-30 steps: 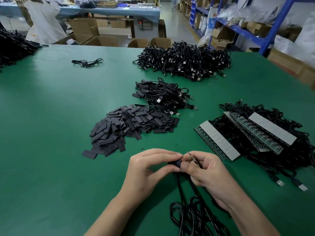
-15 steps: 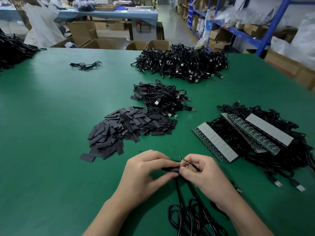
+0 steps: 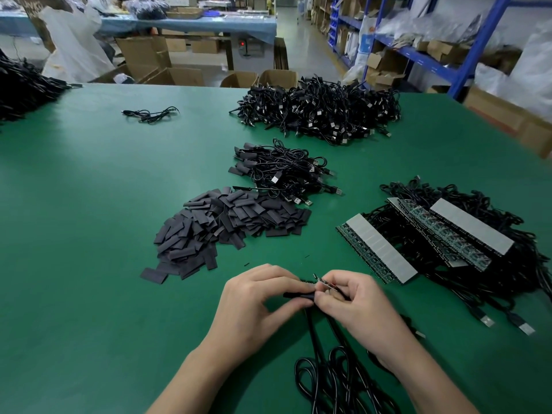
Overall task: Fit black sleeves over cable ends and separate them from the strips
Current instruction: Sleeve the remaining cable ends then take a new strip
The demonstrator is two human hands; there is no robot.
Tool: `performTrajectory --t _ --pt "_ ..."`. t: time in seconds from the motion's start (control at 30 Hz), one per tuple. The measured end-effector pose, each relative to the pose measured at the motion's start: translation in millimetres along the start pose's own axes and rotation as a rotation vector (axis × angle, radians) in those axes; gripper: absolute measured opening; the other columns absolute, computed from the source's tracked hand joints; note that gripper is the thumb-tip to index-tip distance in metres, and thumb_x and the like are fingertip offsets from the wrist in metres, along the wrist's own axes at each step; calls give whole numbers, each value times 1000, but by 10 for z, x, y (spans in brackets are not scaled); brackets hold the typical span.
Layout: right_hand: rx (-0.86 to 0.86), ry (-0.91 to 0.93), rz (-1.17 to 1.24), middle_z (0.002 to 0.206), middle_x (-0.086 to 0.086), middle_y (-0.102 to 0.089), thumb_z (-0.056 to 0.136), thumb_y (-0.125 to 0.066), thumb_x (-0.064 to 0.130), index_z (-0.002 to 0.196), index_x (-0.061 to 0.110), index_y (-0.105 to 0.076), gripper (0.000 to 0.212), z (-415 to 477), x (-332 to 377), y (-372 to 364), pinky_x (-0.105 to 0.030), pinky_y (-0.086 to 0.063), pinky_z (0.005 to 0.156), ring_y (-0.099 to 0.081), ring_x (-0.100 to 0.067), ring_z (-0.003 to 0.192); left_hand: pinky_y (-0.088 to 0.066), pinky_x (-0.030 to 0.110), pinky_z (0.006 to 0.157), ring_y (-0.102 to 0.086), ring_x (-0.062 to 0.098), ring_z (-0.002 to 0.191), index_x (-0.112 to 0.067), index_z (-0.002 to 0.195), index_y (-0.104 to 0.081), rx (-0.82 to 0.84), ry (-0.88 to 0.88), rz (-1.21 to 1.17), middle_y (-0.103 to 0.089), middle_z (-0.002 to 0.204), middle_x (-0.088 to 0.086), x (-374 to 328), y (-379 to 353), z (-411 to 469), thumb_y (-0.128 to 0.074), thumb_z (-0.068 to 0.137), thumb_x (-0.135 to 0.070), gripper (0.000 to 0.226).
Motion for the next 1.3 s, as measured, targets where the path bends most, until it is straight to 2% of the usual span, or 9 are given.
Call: performTrajectory --t 0.13,0.2,0.3,0.43,0.6,0.8,0.97,1.13,1.3 --pt "18 13 30 60 14 -53 83 -68 27 82 16 -71 12 -6 27 -14 -11 -32 52 -41 1 54 -58 31 78 -70 3 90 -27 98 -83 -19 40 -23 -73 96 -19 5 -2 0 -77 89 -38 15" --pt "4 30 42 60 15 -51 85 -67 34 83 17 -70 17 -16 66 0 -9 -32 50 -40 2 52 -58 31 79 -71 4 90 -25 96 -83 -47 86 -60 -74 94 -18 31 6 0 -81 87 -33 12" --pt "5 26 94 57 13 -36 88 -56 48 87 21 -70 31 -23 100 21 -21 -26 50 -30 -6 50 -55 22 81 -72 7 88 -27 95 -83 -104 156 -142 -75 93 -19 62 39 14 -83 82 -29 13" --pt "-8 36 -10 59 8 -28 96 -45 44 82 23 -66 33 -23 104 11 -36 -23 55 -26 -13 54 -53 21 79 -72 9 89 -33 95 -81 -142 201 -205 -76 92 -20 87 61 29 -81 80 -31 15" --pt "-25 136 -222 53 12 -36 96 -49 44 80 25 -64 29 -59 123 -6 -21 -26 51 -30 -6 51 -54 21 79 -72 9 89 -32 96 -81 -130 204 -217 -76 93 -20 99 50 22 -82 80 -30 16" --pt "-16 133 -204 52 17 -43 101 -53 34 76 30 -64 28 -61 126 -9 -15 -28 51 -34 -3 50 -52 17 79 -72 8 88 -26 97 -83 -117 186 -176 -75 93 -20 99 42 20 -82 80 -29 18" --pt "-33 137 -169 51 21 -47 97 -51 38 73 35 -65 28 -61 157 -16 -10 -32 50 -38 -1 48 -53 19 78 -72 7 87 -25 97 -83 -124 180 -154 -75 93 -20 99 46 15 -83 79 -29 18" --pt "-24 137 -221 51 15 -41 98 -52 39 75 35 -65 27 -64 124 -21 -24 -26 49 -32 -5 50 -52 19 78 -72 6 87 -25 97 -83 -121 182 -134 -75 92 -20 97 48 16 -82 80 -32 18" --pt "-21 143 -260 52 10 -36 103 -58 28 75 28 -64 29 -62 78 -10 -20 -22 47 -28 -5 48 -57 28 80 -72 5 89 -27 97 -83 -103 185 -73 -75 93 -20 93 47 2 -81 81 -35 18"
Point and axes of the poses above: each hand's wrist, its own z-axis towards the middle knuckle, its own y-axis out of the back of the hand, x = y × z, the point moved 3 cm from there along z, towards the middle knuckle
